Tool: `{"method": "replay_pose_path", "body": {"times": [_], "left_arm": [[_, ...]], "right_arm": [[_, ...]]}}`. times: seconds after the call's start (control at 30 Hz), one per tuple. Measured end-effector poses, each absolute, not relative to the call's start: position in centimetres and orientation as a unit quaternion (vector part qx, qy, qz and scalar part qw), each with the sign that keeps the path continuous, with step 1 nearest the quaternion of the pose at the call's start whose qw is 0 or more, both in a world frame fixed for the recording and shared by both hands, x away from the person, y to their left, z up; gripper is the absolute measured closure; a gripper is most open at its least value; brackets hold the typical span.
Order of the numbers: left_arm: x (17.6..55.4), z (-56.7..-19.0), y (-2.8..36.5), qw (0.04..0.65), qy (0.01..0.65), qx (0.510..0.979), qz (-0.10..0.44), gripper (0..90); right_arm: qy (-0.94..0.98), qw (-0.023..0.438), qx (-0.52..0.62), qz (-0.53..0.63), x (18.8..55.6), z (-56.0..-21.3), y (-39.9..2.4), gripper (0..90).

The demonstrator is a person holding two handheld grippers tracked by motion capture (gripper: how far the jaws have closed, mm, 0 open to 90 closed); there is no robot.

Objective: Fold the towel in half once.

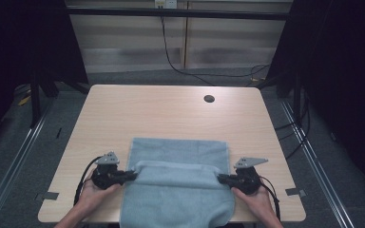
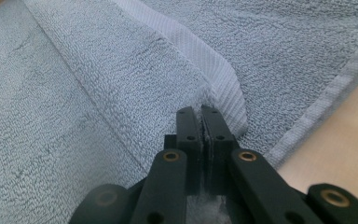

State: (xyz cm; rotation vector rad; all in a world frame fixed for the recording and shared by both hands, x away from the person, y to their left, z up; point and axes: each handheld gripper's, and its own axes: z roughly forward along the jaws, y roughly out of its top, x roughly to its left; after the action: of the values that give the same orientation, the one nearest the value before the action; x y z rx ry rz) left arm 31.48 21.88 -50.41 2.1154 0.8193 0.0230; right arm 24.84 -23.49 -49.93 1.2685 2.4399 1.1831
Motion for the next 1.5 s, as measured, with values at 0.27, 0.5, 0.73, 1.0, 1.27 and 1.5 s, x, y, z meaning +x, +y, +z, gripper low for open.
{"method": "replay_pose_path", "body": {"times": [0.27,0.5,0.73,1.0,1.27,1.5], "left_arm": [[36.9,-50.5,21.4,0.416,0.361,0.833,0.046,84.9],[39.9,-50.5,21.3,0.410,0.369,0.832,0.063,84.9],[43.3,-50.8,21.0,0.418,0.394,0.815,0.069,84.9],[45.4,-50.8,20.8,0.413,0.412,0.809,0.078,85.0],[46.3,-50.7,20.7,0.428,0.435,0.789,0.070,85.1],[45.1,-46.4,21.6,0.482,0.409,0.771,0.084,85.0]], "right_arm": [[0.798,0.093,0.442,0.398,30.9,-50.3,-22.6,87.5],[0.788,0.105,0.458,0.398,34.7,-50.5,-22.4,87.6],[0.785,0.120,0.477,0.376,39.0,-50.3,-21.8,87.6],[0.763,0.135,0.507,0.377,42.4,-50.6,-21.4,87.7],[0.748,0.141,0.526,0.379,43.4,-50.4,-21.5,87.6],[0.725,0.157,0.499,0.447,42.4,-46.4,-22.7,87.6]]}}
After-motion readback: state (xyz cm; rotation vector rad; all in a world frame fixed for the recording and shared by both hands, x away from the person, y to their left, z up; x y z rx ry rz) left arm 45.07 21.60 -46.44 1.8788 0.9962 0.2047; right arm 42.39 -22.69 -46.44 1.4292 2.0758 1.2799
